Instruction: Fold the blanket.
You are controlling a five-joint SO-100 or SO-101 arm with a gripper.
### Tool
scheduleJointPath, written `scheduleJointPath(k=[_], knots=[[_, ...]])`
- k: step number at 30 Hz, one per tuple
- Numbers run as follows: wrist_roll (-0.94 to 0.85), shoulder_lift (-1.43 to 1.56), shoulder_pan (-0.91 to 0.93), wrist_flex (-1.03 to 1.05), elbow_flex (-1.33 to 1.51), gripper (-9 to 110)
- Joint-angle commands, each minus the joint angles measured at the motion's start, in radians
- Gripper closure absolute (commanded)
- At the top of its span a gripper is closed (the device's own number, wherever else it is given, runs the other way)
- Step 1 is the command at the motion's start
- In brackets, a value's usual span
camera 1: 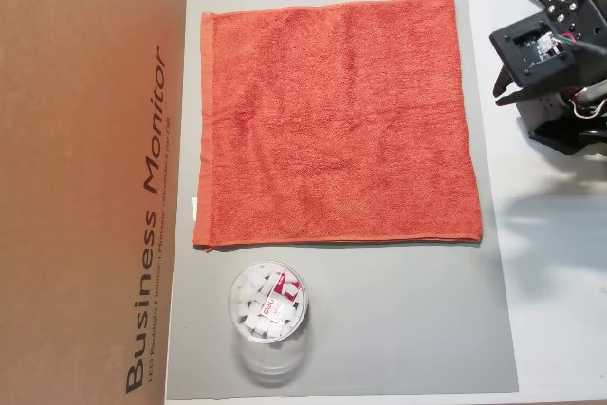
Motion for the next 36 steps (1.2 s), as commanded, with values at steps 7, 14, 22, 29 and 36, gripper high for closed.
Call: scheduleJointPath(k=[7,14,22,29,36], knots=[[-0.008,-0.029,-0.193,0.008,-0.025,101],[-0.008,-0.031,-0.305,0.008,0.041,90],[-0.064,-0.029,-0.328,0.008,0.069,75],[-0.091,-0.029,-0.353,0.008,0.138,71],[-0.091,-0.032,-0.437,0.006,0.184,71]])
